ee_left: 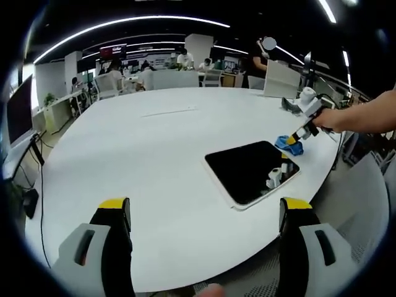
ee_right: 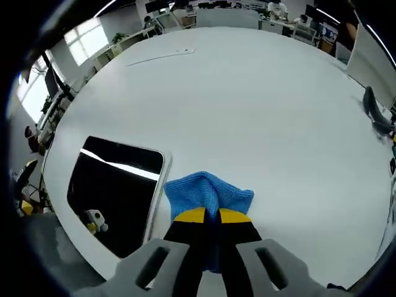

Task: Wipe the mirror surface with the cleaning cloth until all visible marks leave the cleaned area.

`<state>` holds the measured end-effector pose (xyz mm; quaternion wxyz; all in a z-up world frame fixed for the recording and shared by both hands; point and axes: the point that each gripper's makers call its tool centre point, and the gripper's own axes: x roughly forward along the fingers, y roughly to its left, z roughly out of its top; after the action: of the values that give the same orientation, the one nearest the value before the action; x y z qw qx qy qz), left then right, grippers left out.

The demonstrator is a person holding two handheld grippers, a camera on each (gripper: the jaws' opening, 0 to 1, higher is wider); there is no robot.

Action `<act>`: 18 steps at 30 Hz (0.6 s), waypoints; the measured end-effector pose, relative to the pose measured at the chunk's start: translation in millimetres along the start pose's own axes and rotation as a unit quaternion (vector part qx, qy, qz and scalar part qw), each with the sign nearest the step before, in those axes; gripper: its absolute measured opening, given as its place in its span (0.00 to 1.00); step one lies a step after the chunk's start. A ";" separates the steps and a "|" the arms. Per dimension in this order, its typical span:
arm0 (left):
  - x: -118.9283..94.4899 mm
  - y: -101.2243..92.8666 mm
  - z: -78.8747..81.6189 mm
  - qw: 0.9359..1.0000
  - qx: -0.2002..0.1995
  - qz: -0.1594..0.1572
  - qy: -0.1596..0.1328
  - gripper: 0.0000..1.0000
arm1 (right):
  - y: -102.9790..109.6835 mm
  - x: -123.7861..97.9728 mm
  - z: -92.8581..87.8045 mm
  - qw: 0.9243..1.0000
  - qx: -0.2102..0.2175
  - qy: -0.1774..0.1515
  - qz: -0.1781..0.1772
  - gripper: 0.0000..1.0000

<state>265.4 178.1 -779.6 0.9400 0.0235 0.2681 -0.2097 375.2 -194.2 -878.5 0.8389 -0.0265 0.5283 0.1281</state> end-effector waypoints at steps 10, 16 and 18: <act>0.7 2.0 1.1 1.000 0.001 0.003 -0.005 0.99 | 0.0 -2.5 -0.3 0.999 0.015 -0.041 0.031 0.01; 1.0 10.5 6.0 1.000 0.005 -0.006 -0.013 0.99 | 3.7 -9.2 5.3 0.996 0.018 -0.069 0.050 0.12; 0.6 14.5 10.3 1.000 -0.007 -0.013 -0.017 0.99 | 0.5 -21.8 19.9 0.992 -0.021 -0.118 0.033 0.32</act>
<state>276.8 189.4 -772.0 0.9416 0.0100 0.2540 -0.2207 383.6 -194.2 -850.2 0.8899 -0.0113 0.4235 0.1691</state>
